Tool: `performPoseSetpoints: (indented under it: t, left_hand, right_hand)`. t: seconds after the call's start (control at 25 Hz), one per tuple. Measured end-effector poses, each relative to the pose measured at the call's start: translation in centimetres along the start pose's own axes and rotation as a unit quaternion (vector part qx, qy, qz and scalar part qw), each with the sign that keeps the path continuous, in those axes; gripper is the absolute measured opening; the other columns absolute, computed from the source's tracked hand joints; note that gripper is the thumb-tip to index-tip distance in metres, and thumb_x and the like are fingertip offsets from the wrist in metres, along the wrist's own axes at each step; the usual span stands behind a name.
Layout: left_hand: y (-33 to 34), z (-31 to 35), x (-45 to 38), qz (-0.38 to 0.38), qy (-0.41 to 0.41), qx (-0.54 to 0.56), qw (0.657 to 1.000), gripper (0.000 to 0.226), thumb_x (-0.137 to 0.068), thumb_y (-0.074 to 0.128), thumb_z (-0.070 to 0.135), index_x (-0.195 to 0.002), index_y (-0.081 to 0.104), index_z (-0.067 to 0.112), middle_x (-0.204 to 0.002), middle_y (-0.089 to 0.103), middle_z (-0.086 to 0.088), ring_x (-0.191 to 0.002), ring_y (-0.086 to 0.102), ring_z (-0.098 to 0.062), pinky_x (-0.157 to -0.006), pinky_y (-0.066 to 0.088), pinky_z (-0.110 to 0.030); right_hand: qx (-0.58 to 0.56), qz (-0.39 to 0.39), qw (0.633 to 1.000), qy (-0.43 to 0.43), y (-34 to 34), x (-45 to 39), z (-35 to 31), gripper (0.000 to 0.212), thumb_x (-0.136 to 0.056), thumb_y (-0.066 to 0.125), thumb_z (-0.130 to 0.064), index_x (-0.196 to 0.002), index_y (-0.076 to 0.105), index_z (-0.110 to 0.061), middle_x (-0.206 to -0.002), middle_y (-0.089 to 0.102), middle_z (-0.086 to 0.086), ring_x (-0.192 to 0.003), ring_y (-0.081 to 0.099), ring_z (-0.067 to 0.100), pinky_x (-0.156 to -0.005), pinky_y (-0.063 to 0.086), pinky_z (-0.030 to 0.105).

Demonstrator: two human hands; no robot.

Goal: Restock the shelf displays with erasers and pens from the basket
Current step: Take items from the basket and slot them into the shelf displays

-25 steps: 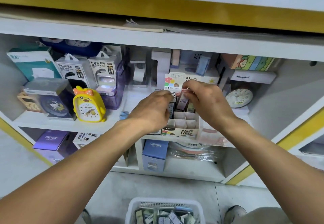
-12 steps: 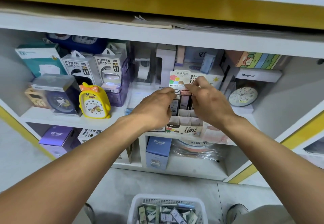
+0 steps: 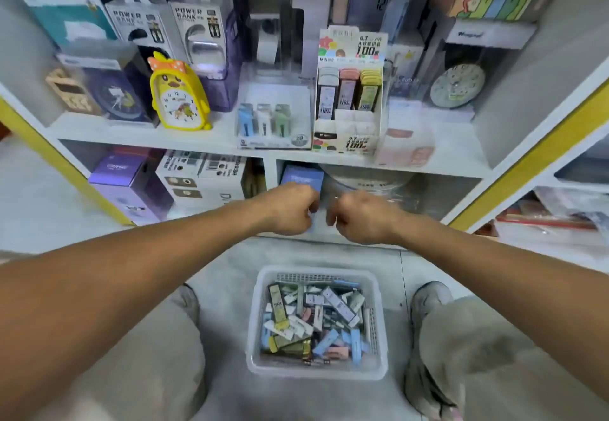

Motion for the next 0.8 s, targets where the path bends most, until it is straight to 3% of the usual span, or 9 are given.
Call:
performPoseSetpoints:
  t: [0.16,0.24,0.32,0.4,0.48,0.6,0.68,0.8]
  left_hand:
    - [11.3,-1.8,0.4,-0.156,-0.028,-0.057,0.986,0.018,-0.086,0.059,0.012,-0.100,0.066,0.002,-0.104,0.065,-0.018,-0.095,0.060,-0.031,-0.079,0.050,-0.033]
    - [15.6,-2.7,0.8,-0.196,-0.057,-0.058,0.977,0.010,-0.086,0.063,0.013,-0.082,0.060,0.005,-0.093,0.060,-0.023,-0.088,0.060,-0.032,-0.077,0.049,-0.036]
    - [19.9,-3.2,1.3,-0.236,-0.058,-0.055,0.968,0.023,-0.086,0.065,0.012,-0.068,0.050,0.007,-0.080,0.054,-0.021,-0.074,0.057,-0.028,-0.069,0.048,-0.035]
    - [24.0,-3.7,1.9,-0.269,-0.050,-0.060,0.960,0.007,-0.085,0.064,0.009,-0.084,0.061,0.003,-0.086,0.059,-0.013,-0.076,0.058,-0.023,-0.066,0.046,-0.032]
    - [27.3,-4.4,2.2,-0.278,-0.041,-0.085,0.956,0.023,-0.083,0.065,0.009,-0.105,0.062,0.004,-0.103,0.064,-0.012,-0.091,0.062,-0.025,-0.069,0.049,-0.033]
    - [29.6,-5.3,2.0,-0.251,-0.033,-0.121,0.960,0.047,-0.078,0.072,0.015,-0.120,0.056,0.006,-0.121,0.055,-0.015,-0.107,0.056,-0.029,-0.080,0.052,-0.039]
    - [31.1,-5.6,1.7,-0.235,-0.018,-0.156,0.959,0.067,-0.073,0.076,0.026,-0.131,0.049,0.005,-0.131,0.044,-0.019,-0.117,0.047,-0.034,-0.089,0.048,-0.044]
    - [33.0,-5.0,2.0,-0.211,0.037,-0.220,0.952,0.092,-0.065,0.079,0.040,-0.140,0.040,0.005,-0.138,0.035,-0.019,-0.126,0.035,-0.036,-0.103,0.037,-0.049]
  right_hand:
    - [-0.023,-0.157,0.987,0.033,13.0,0.3,0.9,0.034,-0.092,0.052,-0.008,-0.120,0.069,-0.014,-0.126,0.066,0.007,-0.113,0.061,0.024,-0.089,0.048,0.025]
    - [-0.039,-0.197,0.978,0.054,18.0,0.6,1.8,0.030,-0.095,0.053,-0.008,-0.121,0.068,-0.008,-0.126,0.065,0.012,-0.112,0.061,0.027,-0.090,0.051,0.030]
    - [-0.039,-0.226,0.971,0.067,22.4,1.2,2.8,0.027,-0.095,0.054,-0.009,-0.118,0.066,-0.003,-0.123,0.065,0.017,-0.110,0.062,0.031,-0.093,0.054,0.039]
    - [-0.043,-0.225,0.970,0.075,25.6,1.7,3.7,0.025,-0.093,0.056,-0.011,-0.116,0.066,-0.004,-0.118,0.065,0.016,-0.107,0.062,0.029,-0.091,0.054,0.040]
    - [-0.064,-0.207,0.972,0.091,27.8,1.8,4.2,0.022,-0.092,0.060,-0.013,-0.114,0.063,-0.010,-0.114,0.065,0.011,-0.101,0.064,0.025,-0.087,0.056,0.039]
    - [-0.100,-0.192,0.968,0.129,29.9,1.8,4.4,0.024,-0.089,0.064,-0.013,-0.112,0.058,-0.014,-0.108,0.062,0.006,-0.089,0.066,0.023,-0.069,0.059,0.035]
    - [-0.079,-0.184,0.970,0.135,31.0,1.8,4.4,0.029,-0.087,0.069,-0.019,-0.113,0.056,-0.017,-0.114,0.059,0.005,-0.101,0.064,0.025,-0.077,0.058,0.038]
    - [0.003,-0.195,0.977,0.087,33.2,2.8,3.6,0.056,-0.082,0.074,-0.030,-0.131,0.050,-0.016,-0.134,0.045,0.005,-0.122,0.051,0.027,-0.095,0.051,0.043]
Point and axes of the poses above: each hand's wrist, its own x-axis away from the middle knuckle, its own y-axis out of the palm, z = x × y, the point moved 10 cm from there along -x, towards the middle knuckle
